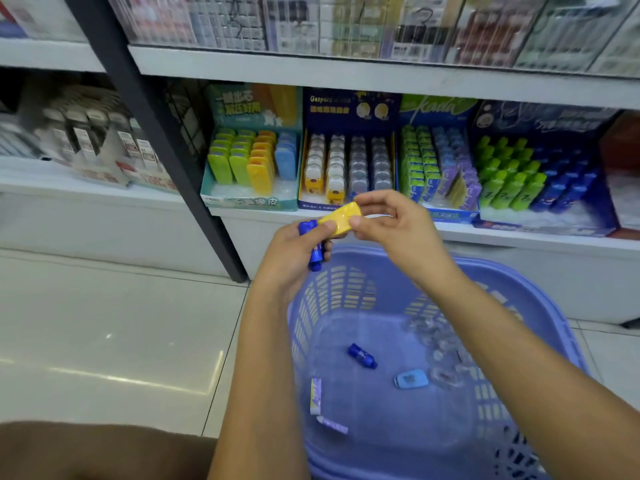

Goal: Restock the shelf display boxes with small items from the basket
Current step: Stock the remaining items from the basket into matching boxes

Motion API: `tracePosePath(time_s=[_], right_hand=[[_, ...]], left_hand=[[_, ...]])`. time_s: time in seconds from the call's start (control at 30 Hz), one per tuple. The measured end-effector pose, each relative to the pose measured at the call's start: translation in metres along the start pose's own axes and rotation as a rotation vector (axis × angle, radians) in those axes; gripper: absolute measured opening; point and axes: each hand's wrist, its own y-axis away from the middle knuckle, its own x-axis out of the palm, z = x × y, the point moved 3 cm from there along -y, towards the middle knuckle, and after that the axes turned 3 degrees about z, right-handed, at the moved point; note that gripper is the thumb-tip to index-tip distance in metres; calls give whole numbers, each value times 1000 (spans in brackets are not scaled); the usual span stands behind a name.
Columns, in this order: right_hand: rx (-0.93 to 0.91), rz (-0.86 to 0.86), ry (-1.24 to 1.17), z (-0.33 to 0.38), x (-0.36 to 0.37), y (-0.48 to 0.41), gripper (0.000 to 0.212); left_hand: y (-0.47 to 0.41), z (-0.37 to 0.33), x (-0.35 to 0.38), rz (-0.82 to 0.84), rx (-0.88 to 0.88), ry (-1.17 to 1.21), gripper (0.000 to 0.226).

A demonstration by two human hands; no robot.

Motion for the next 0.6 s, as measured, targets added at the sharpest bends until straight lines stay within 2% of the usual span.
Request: tracePosePath(time_s=[0.07,0.17,0.23,0.33,0.47,0.6], right_hand=[[-40,-3,89,10,15,-11,26],[-177,-21,253,29,38,-37,29],[-303,9,373,41,56,-58,29],[-414,78,591,46,80,-86,33],[-382,172,695,27,99,-102,34],[-360,184,749,13,106,-104,34]], left_hand=[[2,-9,-9,-39,64,-5,9],[4,-20,-29,-201,119,102,17],[5,-24,-48,-328,104,191,26],[8,-26,-74,-435,67,182,35],[6,-24,-87,-500,48,257,36],[-1,-21,-85,-513,15,404,27]])
